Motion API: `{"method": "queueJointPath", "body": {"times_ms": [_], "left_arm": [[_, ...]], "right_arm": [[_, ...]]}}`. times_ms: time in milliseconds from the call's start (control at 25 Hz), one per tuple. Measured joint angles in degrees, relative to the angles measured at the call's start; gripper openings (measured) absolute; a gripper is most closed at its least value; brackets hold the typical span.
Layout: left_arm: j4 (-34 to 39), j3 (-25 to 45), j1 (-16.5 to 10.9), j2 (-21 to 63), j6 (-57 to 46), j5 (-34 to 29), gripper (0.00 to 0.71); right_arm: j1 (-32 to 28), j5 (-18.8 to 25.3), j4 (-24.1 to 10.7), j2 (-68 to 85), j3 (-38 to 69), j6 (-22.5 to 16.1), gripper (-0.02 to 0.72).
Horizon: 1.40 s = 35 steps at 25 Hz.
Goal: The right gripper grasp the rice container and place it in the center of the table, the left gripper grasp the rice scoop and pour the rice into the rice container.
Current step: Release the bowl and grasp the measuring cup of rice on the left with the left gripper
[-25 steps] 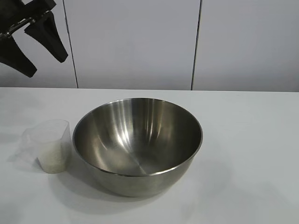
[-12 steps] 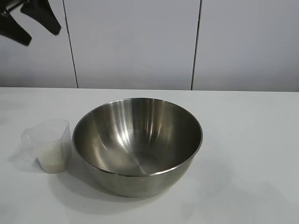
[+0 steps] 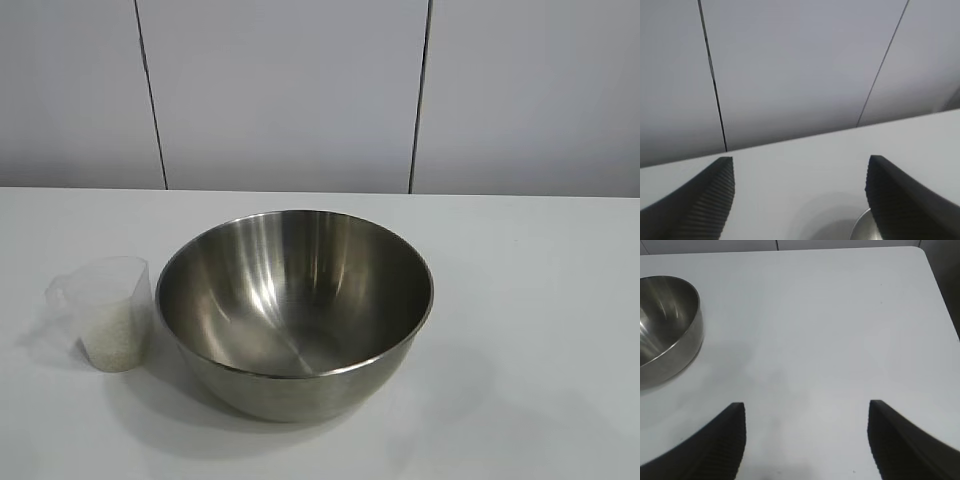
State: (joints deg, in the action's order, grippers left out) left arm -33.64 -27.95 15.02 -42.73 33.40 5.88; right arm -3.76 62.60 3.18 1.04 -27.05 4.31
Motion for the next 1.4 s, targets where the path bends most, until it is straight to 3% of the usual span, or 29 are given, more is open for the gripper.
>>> {"method": "queueJointPath", "body": {"times_ms": [320, 480, 720, 840, 1000, 1200, 1400], "left_arm": [[-0.41, 16.46, 1.30, 0.13, -3.73, 6.75, 0.532], [0.54, 21.24, 1.29, -3.46, -7.05, 15.65, 0.532], [19.47, 28.13, 0.65, -11.87, -29.30, 37.83, 0.532], [26.33, 28.42, -0.79, -21.49, -32.00, 43.95, 0.532], [32.15, 28.42, -1.36, -37.39, -32.12, 56.57, 0.532], [33.13, 27.10, -1.41, -53.82, -36.14, 58.87, 0.532], [32.85, 24.99, -1.41, -58.33, -32.83, 59.22, 0.532]], "right_arm": [[0.00, 0.00, 0.00, 0.00, 0.00, 0.00, 0.473], [0.00, 0.00, 0.00, 0.00, 0.00, 0.00, 0.473], [0.00, -0.01, 0.00, 0.00, 0.00, 0.00, 0.473], [0.00, -0.01, 0.00, 0.00, 0.00, 0.00, 0.473], [0.00, -0.01, 0.00, 0.00, 0.00, 0.00, 0.473], [0.00, -0.01, 0.00, 0.00, 0.00, 0.00, 0.473], [0.00, -0.01, 0.00, 0.00, 0.00, 0.00, 0.473]]}}
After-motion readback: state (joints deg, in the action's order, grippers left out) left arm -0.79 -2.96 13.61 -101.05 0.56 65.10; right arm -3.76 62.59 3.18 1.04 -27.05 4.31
